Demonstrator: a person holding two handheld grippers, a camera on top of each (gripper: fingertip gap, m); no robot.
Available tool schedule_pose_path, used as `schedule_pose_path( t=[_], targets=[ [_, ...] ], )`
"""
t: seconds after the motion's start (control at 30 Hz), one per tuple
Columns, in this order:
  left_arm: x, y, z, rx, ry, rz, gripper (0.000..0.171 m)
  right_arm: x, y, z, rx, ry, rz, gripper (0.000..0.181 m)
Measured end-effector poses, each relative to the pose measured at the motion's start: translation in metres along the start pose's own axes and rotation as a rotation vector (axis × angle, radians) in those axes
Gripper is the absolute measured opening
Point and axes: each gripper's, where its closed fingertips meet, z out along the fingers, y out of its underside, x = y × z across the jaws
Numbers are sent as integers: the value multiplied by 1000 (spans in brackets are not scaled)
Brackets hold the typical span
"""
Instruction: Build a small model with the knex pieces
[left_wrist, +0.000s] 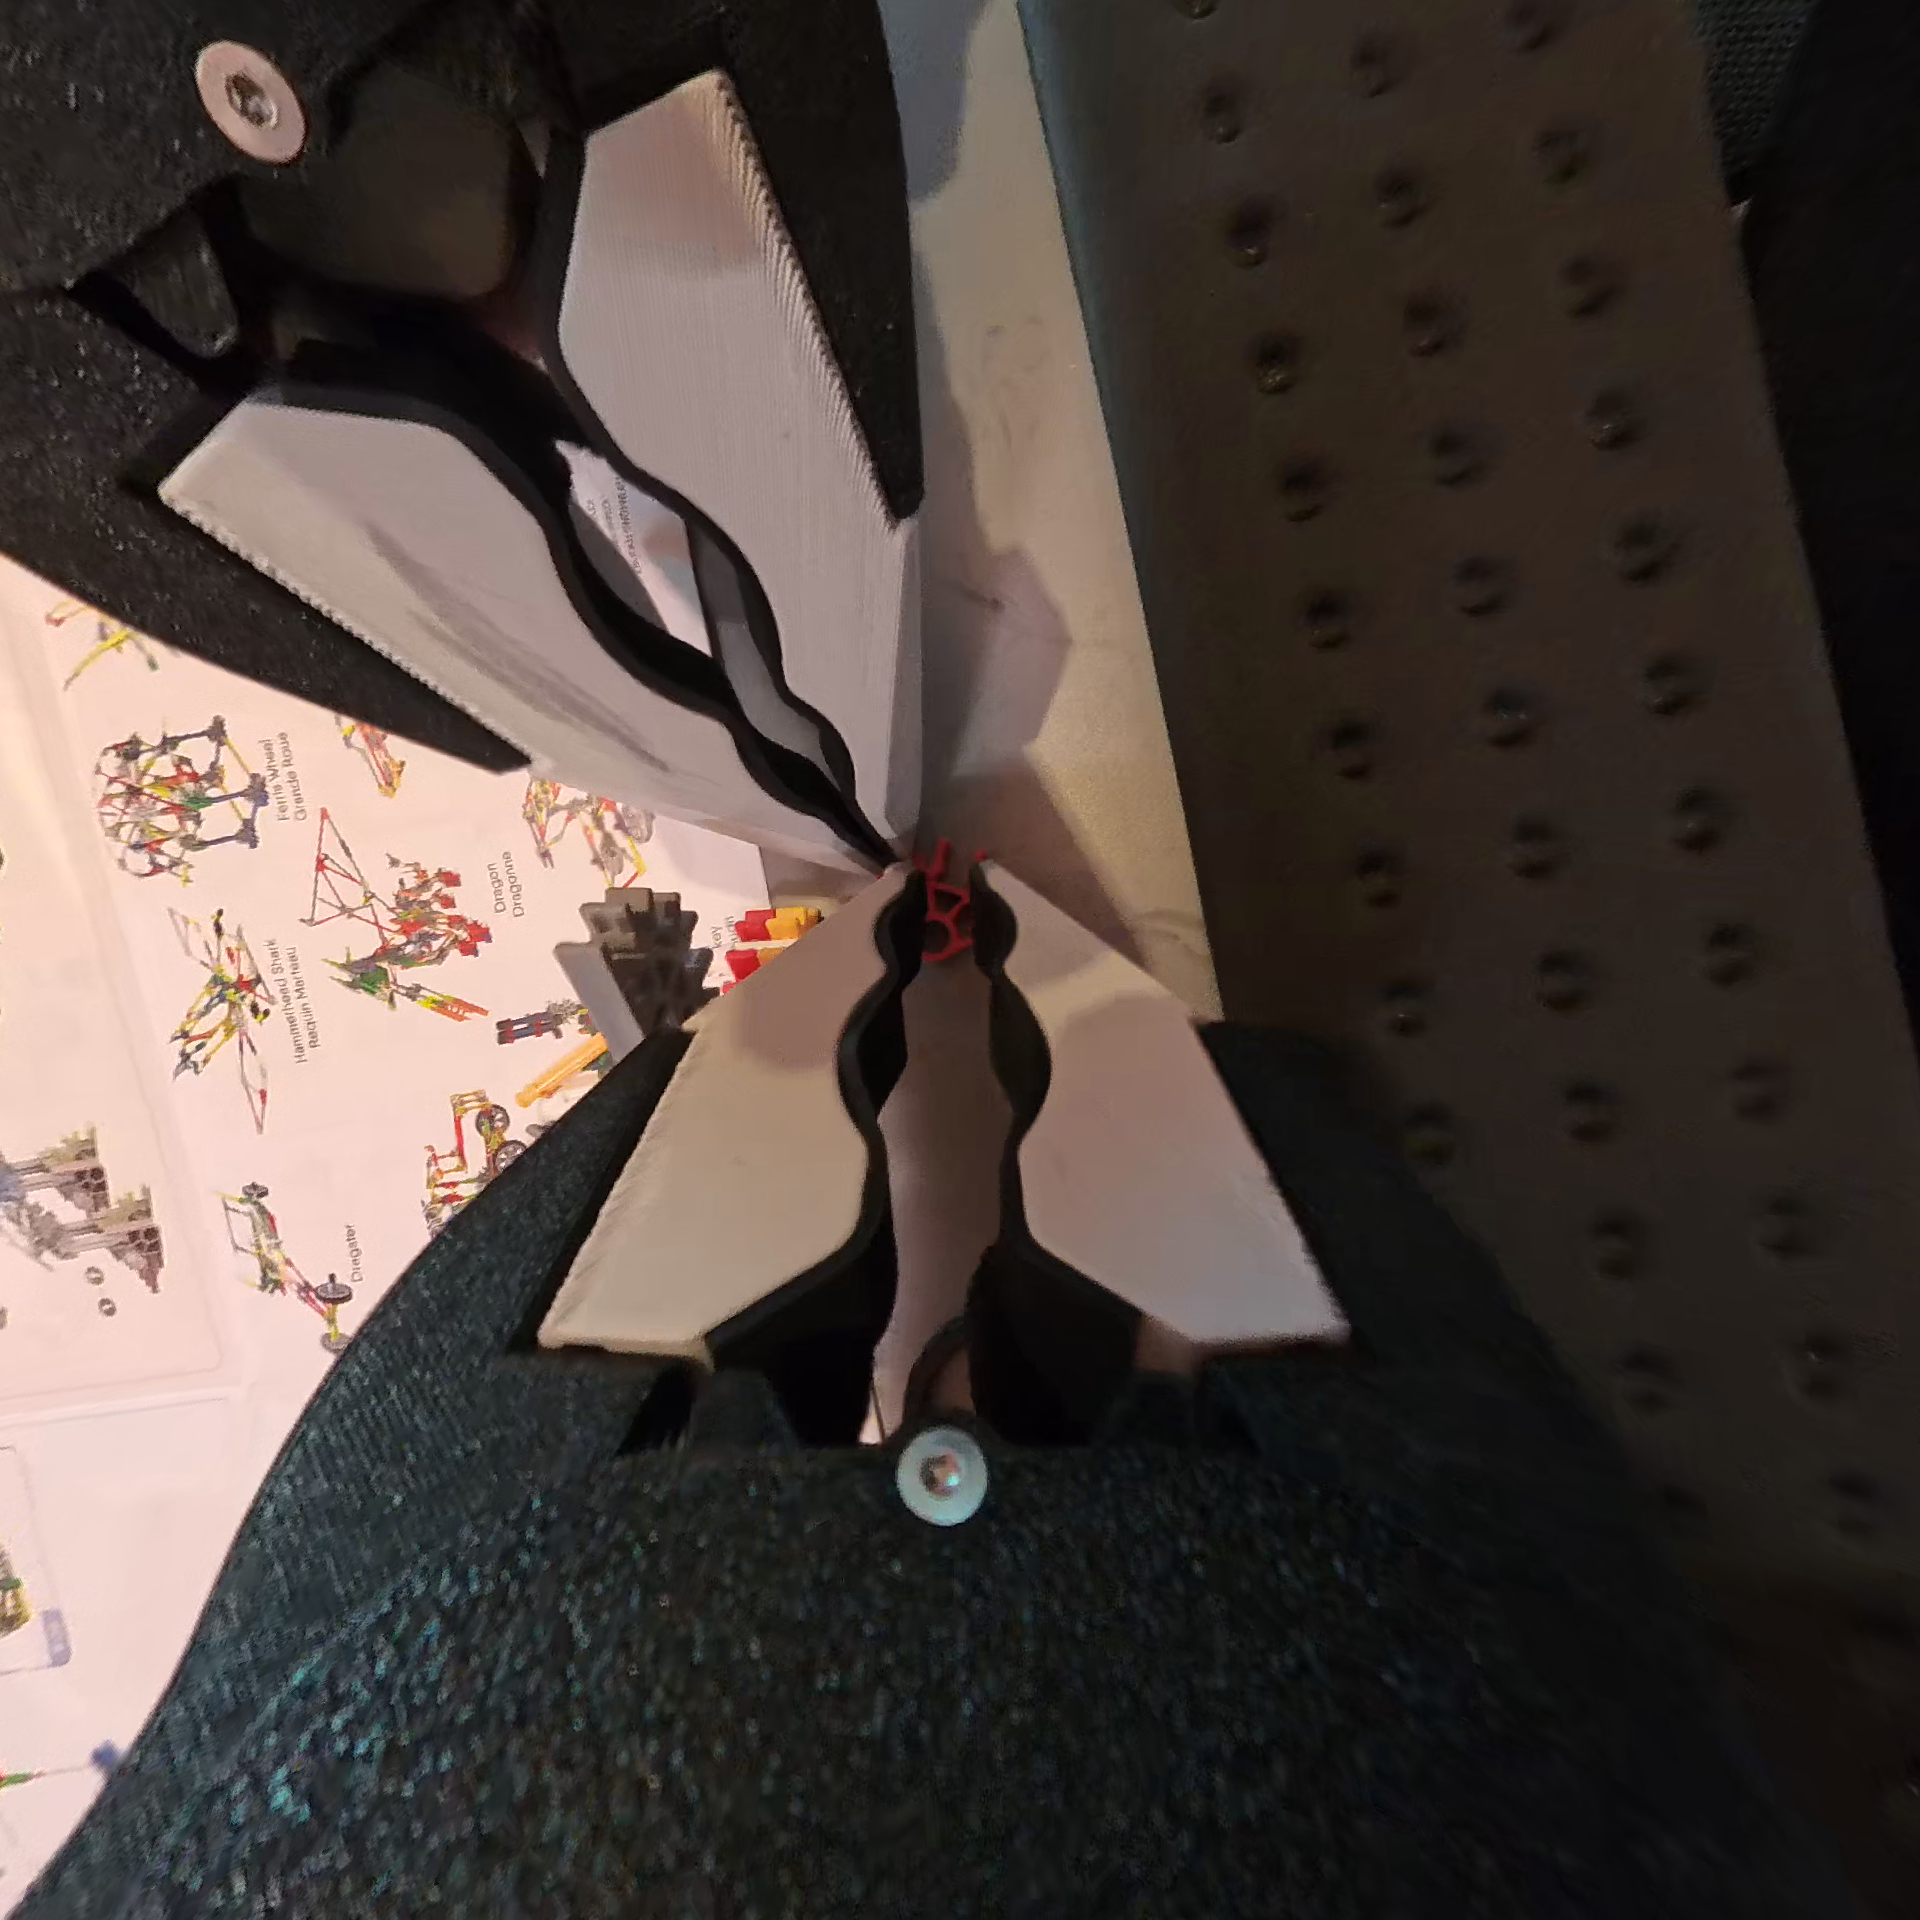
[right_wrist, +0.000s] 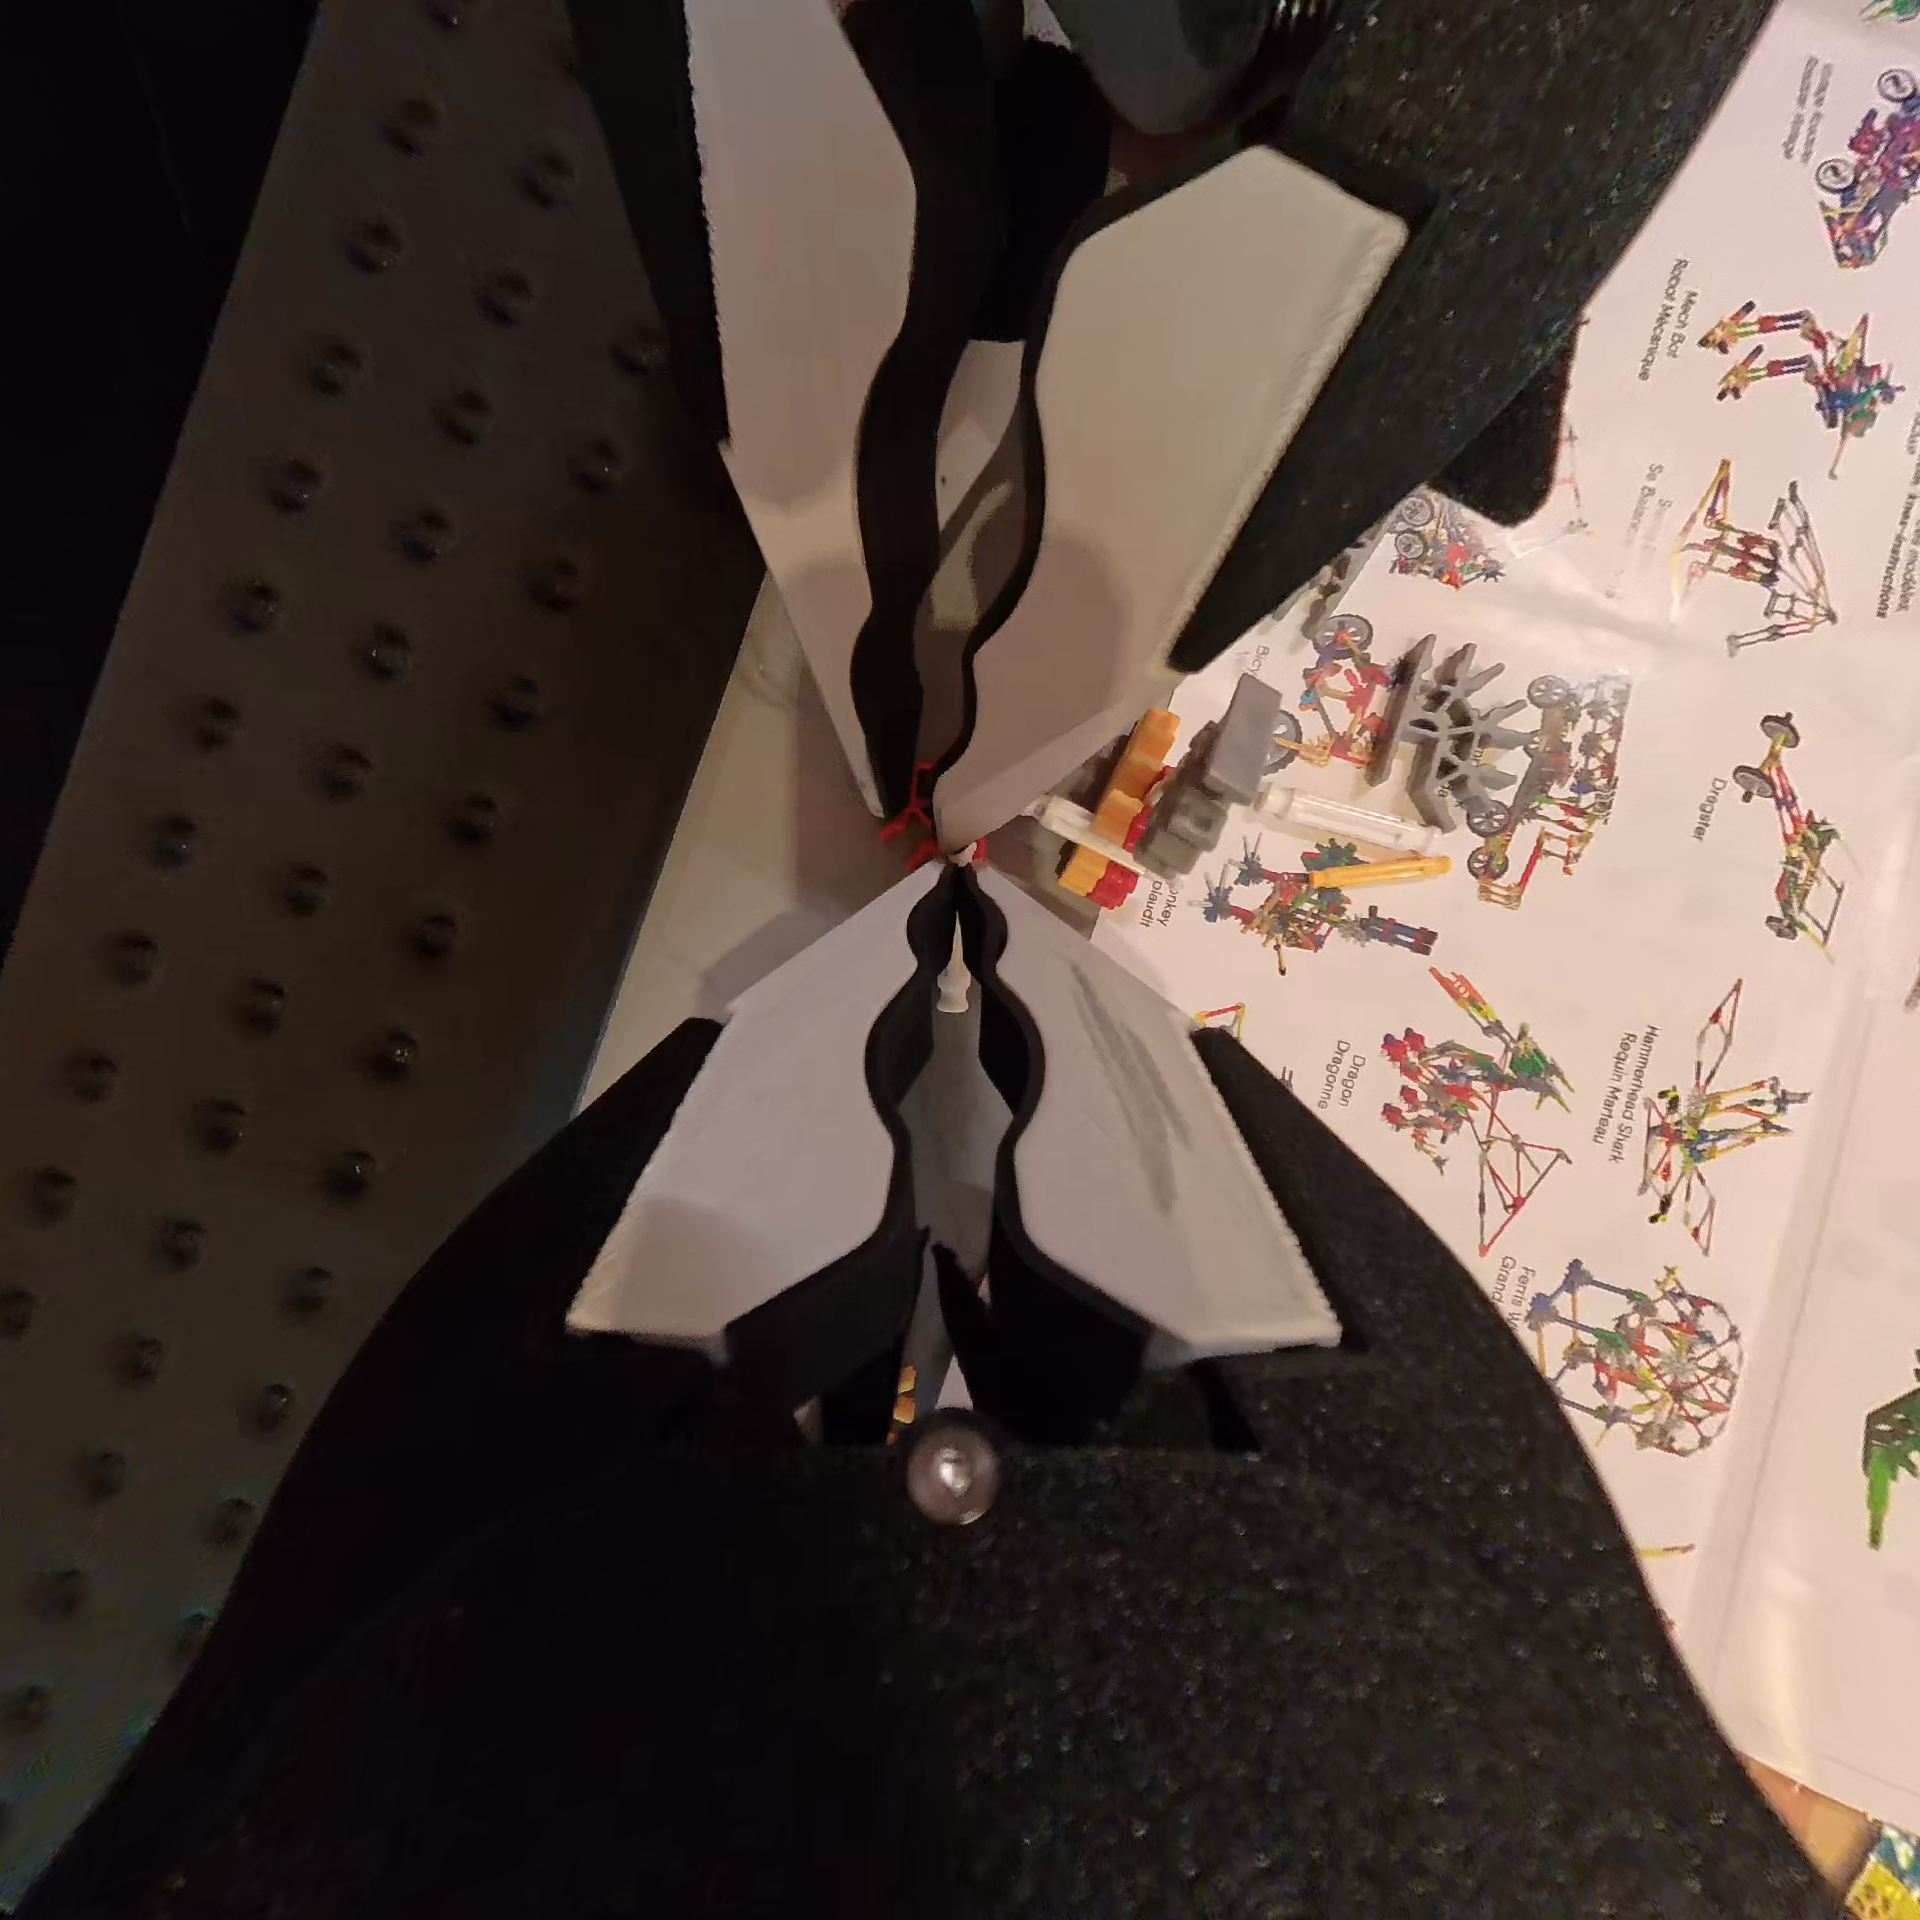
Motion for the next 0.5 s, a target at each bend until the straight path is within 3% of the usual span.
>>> schedule_pose_path(
  t=[0.1,0.5],
  targets=[
    [-3,0,1,-12,-33,8,0,0,0,0,-18,3,4,0],
    [-2,2,3,-30,-77,35,0,-2,0,3,-60,16,4,0]
  ],
)
